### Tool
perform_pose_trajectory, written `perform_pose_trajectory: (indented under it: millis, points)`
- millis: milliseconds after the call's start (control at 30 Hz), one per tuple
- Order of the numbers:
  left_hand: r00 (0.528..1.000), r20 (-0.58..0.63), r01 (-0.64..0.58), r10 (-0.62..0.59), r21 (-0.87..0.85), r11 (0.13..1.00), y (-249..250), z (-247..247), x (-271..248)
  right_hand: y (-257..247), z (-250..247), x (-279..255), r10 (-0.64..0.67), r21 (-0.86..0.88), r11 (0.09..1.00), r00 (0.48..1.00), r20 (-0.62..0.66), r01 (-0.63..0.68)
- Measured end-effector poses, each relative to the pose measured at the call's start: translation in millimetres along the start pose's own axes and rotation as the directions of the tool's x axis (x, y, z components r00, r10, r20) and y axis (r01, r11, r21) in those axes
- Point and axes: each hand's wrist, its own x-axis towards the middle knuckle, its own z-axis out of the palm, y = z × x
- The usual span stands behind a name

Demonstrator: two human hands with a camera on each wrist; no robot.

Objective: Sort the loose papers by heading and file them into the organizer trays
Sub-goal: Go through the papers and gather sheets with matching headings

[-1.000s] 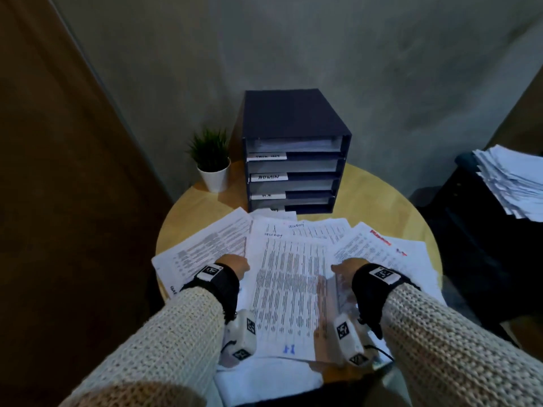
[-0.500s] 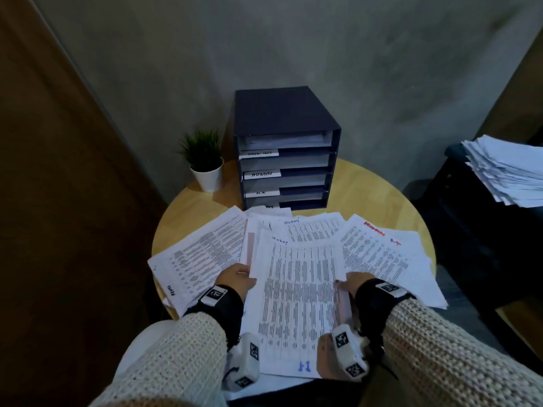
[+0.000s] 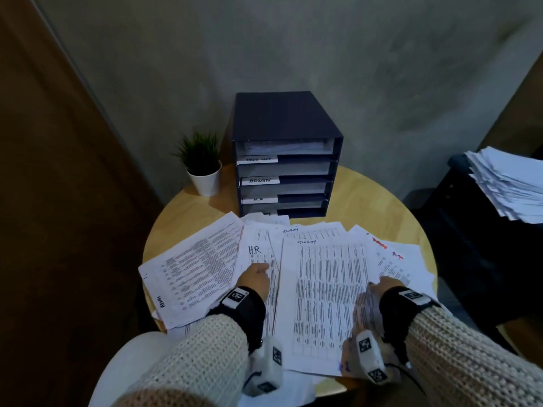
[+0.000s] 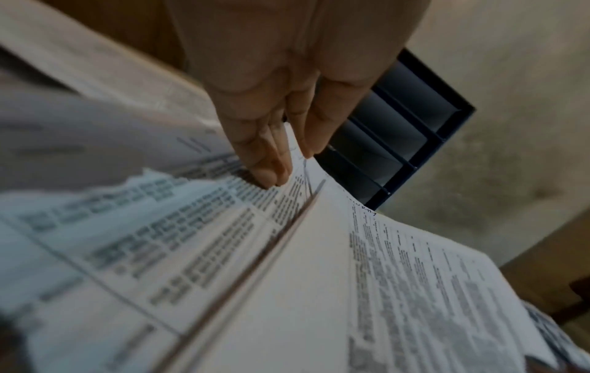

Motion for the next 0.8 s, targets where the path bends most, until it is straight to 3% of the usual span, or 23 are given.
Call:
perform_pose_trajectory:
  millis: [100, 167, 267, 367, 567, 800]
  points:
    - [0.996, 0.089, 0.004, 0.003, -0.076, 0.997, 6.9, 8.9, -0.9, 2.8, 2.5, 12.2, 0.008, -0.05, 0.999, 1.0, -0.026, -0.009]
    - [0.998, 0.058, -0.006, 0.011, -0.083, 0.997, 15.4, 15.9, 1.4, 3.1, 1.9, 15.9, -0.027, -0.19, 0.981, 0.999, 0.029, 0.032]
    - [0.995, 0.076, 0.081, -0.072, -0.125, 0.989, 23.4, 21.3, 4.3, 5.7, 1.7, 18.6, -0.039, -0.195, 0.979, 0.997, 0.066, 0.051]
    - [0.984, 0.09, 0.156, -0.151, -0.053, 0.986, 27.9, 32.1, 9.2, 10.3, 3.1, 25.2, -0.085, -0.19, 0.977, 0.995, 0.061, 0.095]
    - [0.999, 0.039, 0.024, -0.037, 0.299, 0.954, 42.6, 32.1, 8.7, 13.6, 2.4, 28.3, -0.065, -0.207, 0.975, 0.993, 0.094, 0.084]
    - [0.993, -0.111, 0.014, 0.027, 0.361, 0.933, 38.1, 13.4, 2.3, 5.3, -3.1, 21.3, -0.104, -0.204, 0.972, 0.99, 0.093, 0.121]
